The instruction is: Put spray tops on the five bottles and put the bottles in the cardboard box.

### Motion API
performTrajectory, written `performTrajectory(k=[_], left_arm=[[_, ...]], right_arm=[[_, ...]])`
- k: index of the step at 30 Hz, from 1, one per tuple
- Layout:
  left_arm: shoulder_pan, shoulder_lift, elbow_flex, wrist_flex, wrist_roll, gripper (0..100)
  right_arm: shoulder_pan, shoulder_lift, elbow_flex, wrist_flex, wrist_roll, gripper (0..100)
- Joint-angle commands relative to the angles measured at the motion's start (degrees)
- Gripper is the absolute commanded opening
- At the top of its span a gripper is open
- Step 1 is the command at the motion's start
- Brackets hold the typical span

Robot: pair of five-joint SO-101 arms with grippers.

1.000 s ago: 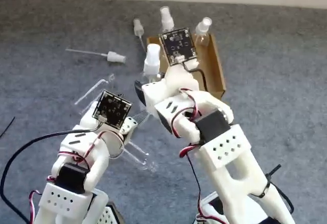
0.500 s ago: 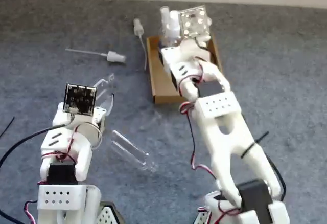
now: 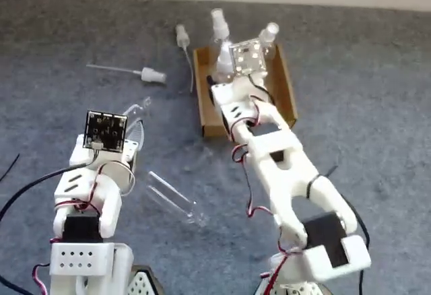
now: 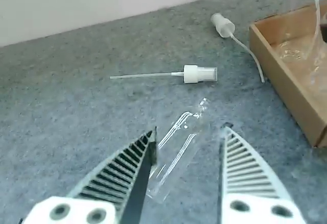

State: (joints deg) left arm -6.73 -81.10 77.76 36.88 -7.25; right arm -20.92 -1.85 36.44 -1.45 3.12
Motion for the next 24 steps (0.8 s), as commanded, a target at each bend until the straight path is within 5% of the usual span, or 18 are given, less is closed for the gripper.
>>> performTrajectory(k=[1,24], left_arm=[[0.48,-0.22,-0.22,-1.49,-0.09,18],[0.48,-0.22,-0.22,-1.58,-0.09,18]], right_arm=[[0.66,2.51,-6.37,-1.54,0.44,0.4],[0.13,4.44,-8.92,-1.1,0.44,6.5]])
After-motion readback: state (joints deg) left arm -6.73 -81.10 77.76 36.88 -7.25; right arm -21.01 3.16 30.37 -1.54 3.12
